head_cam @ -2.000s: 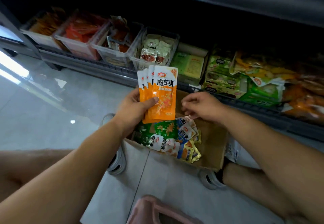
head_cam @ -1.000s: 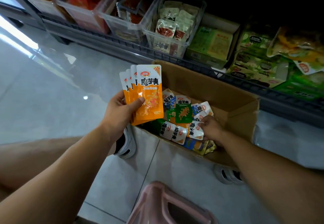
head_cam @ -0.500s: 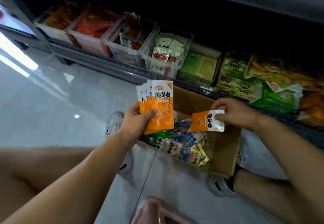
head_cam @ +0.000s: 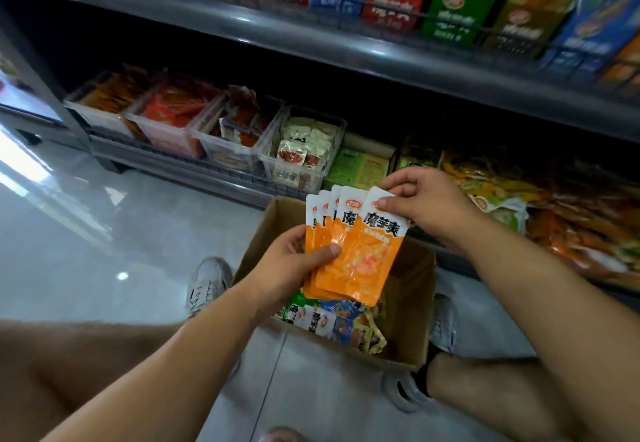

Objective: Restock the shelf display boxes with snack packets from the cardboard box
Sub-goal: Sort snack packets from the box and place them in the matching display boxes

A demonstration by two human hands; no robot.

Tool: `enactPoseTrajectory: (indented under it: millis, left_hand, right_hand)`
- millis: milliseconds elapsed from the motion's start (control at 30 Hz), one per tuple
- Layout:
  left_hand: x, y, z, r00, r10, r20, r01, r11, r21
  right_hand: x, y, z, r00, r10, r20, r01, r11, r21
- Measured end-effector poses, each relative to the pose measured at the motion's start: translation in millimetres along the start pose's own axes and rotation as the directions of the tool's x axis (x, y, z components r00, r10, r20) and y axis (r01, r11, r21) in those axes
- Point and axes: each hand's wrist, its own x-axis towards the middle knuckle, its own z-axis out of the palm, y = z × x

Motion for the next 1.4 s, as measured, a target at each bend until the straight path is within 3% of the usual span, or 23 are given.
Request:
enactPoseTrajectory:
  millis: [300,533,600,700,767,800,1033,1133,1233,1300,1400]
  left_hand:
    - [-0.5,13.3,19.7,0.998,-0.031,0.048,0.034,0.997,-0.075]
    - [2.4,17.2,34.8,1.0,0.009,-0.009,-0.009,0.999,0.034]
    - [5.6,23.9,36.6,0.998,0.057,-0.039,-0.055,0.997,0.058]
    - [8.8,38.3,45.2,0.99,0.134,-0.053,-0.128,0.986,0.105]
    - [8.7,49.0,58.8,0.983,0.182,-0.027,-0.176,0.971,0.16]
    - [9.8,53.7,68.0,0.979,0.203,-0.005,-0.199,0.962,0.189]
    - [22.1,96.3,174.1,0.948,0.288,0.136,-0.314,0.918,0.242]
    - [32.2,123.2,219.7,0.919,0.365,0.148,-0.393,0.876,0.28]
    - [43.1,154.7,254.3,0.881,0.397,0.259,-0.46,0.846,0.27]
    - [47.0,177.3,276.8,0.83,0.452,0.326,-0.547,0.771,0.325]
    - [60.0,205.5,311.5,0.75,0.582,0.315,-0.658,0.609,0.442]
  right_hand:
    - [-7.9,-7.4,0.9,0.982,-0.105,-0.159,0.087,0.99,-0.114]
    - [-11.4,-8.6,1.8,0.95,-0.134,-0.283,0.137,0.99,-0.009]
    - [-16.7,-13.8,-2.3,0.945,-0.063,-0.321,0.088,0.994,0.063]
    - [-30.8,-13.6,-11.4,0.985,0.137,-0.103,-0.098,0.942,0.32]
    - [-43.4,-9.2,-20.6,0.986,0.155,0.058,-0.165,0.902,0.398]
    - [-47.6,-7.4,-27.9,0.989,0.135,0.066,-0.15,0.913,0.379]
    - [-64.8,-28.8,-101.1,0.981,-0.057,-0.188,0.094,0.976,0.194]
    - [-70.1,-43.1,-138.5,0.939,-0.125,-0.319,0.205,0.951,0.232]
    - [-76.3,-54.8,-181.1,0.902,-0.158,-0.402,0.28,0.923,0.265]
    - [-73.2,-58.8,-209.5,0.871,-0.172,-0.46,0.32,0.909,0.265]
    - [-59.8,-65.2,-249.3,0.791,-0.218,-0.572,0.36,0.921,0.147]
